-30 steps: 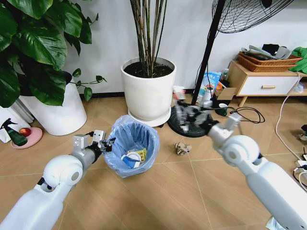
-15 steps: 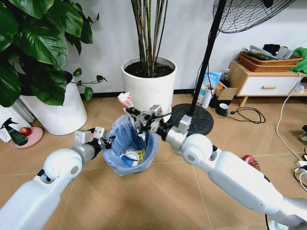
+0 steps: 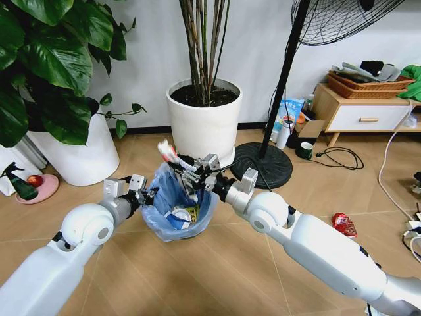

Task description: Pick up the trash bin and place the garbage on the floor into it.

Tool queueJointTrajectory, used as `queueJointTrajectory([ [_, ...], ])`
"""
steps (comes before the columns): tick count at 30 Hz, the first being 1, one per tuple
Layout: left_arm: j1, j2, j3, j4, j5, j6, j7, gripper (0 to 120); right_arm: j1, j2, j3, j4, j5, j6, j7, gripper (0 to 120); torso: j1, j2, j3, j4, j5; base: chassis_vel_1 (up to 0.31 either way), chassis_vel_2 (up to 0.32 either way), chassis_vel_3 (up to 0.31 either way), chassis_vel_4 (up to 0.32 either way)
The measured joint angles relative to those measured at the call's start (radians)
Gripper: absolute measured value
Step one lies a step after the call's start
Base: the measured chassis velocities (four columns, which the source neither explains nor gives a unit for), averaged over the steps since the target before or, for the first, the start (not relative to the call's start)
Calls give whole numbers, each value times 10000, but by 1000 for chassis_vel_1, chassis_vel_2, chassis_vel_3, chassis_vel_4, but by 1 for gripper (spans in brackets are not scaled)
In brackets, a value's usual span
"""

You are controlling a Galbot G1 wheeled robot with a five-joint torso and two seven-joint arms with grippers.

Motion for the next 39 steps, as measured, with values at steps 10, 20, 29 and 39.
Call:
queueJointTrajectory([
  [10, 144, -74, -274, -13, 29, 0, 0, 0, -505, -254, 1150, 82, 194, -390, 773, 90, 0, 0, 0, 3, 1, 0, 0, 0, 0],
  [20, 243, -239, -473, -90, 70, 0, 0, 0, -2131, -1094, 3429, -2190, 254, -1243, 1806, 100, 0, 0, 0, -3, 3, 0, 0, 0, 0],
  [29, 356, -201, -587, -233, 87, 0, 0, 0, -2243, -227, 3249, -5676, -1156, -1232, 1372, 100, 0, 0, 0, 0, 3, 0, 0, 0, 0],
  [39, 447, -206, -597, -327, 87, 0, -11, 0, -1449, 2601, 3086, -9438, -2736, -738, 869, 100, 0, 0, 1, 2, 5, 0, 0, 0, 0],
])
